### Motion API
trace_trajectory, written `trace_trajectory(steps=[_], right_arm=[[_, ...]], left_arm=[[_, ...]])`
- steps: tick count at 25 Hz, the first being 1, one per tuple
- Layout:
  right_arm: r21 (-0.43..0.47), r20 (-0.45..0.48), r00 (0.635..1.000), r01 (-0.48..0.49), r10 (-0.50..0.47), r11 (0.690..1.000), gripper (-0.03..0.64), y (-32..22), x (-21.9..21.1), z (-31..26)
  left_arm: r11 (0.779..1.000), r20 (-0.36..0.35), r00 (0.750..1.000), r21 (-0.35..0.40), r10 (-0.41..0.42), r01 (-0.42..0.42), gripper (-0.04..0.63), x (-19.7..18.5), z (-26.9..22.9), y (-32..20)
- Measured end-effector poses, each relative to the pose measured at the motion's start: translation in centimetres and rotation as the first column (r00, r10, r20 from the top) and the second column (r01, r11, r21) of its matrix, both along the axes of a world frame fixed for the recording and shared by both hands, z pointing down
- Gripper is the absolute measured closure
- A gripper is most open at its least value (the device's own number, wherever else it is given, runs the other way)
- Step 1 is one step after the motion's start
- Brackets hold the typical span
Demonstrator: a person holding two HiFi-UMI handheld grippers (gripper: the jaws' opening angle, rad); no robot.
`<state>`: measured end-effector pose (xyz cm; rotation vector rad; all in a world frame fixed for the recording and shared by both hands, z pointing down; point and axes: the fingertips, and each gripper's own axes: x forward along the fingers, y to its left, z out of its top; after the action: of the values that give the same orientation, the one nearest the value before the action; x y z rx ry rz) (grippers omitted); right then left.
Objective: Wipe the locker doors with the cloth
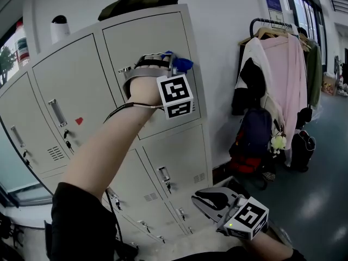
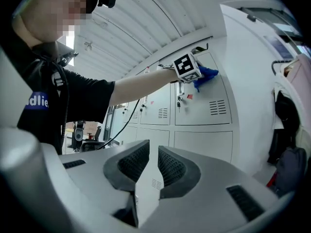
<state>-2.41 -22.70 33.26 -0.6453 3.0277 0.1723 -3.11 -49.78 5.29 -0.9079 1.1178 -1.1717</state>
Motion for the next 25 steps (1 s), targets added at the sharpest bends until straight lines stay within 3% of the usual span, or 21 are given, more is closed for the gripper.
trace_trajectory(steps=[7,11,25], right_arm=[[-0.015,-0.022,0.997,0.069,-0.07,0.997,0.565,1.7,-3.0,0.3],[-0.022,-0.026,0.997,0.079,-0.079,0.997,0.565,2.2,-3.6,0.5],[-0.019,-0.007,1.0,-0.029,0.029,0.999,0.565,0.9,1.6,1.3]], left_arm=[[0.997,0.013,0.997,-0.008,-0.072,0.072,0.483,-6.0,1.6,2.0],[0.995,0.007,0.996,-0.017,-0.094,0.094,0.483,-7.2,2.1,1.7],[0.998,0.023,0.999,-0.056,-0.026,0.028,0.483,1.7,5.6,-2.5]])
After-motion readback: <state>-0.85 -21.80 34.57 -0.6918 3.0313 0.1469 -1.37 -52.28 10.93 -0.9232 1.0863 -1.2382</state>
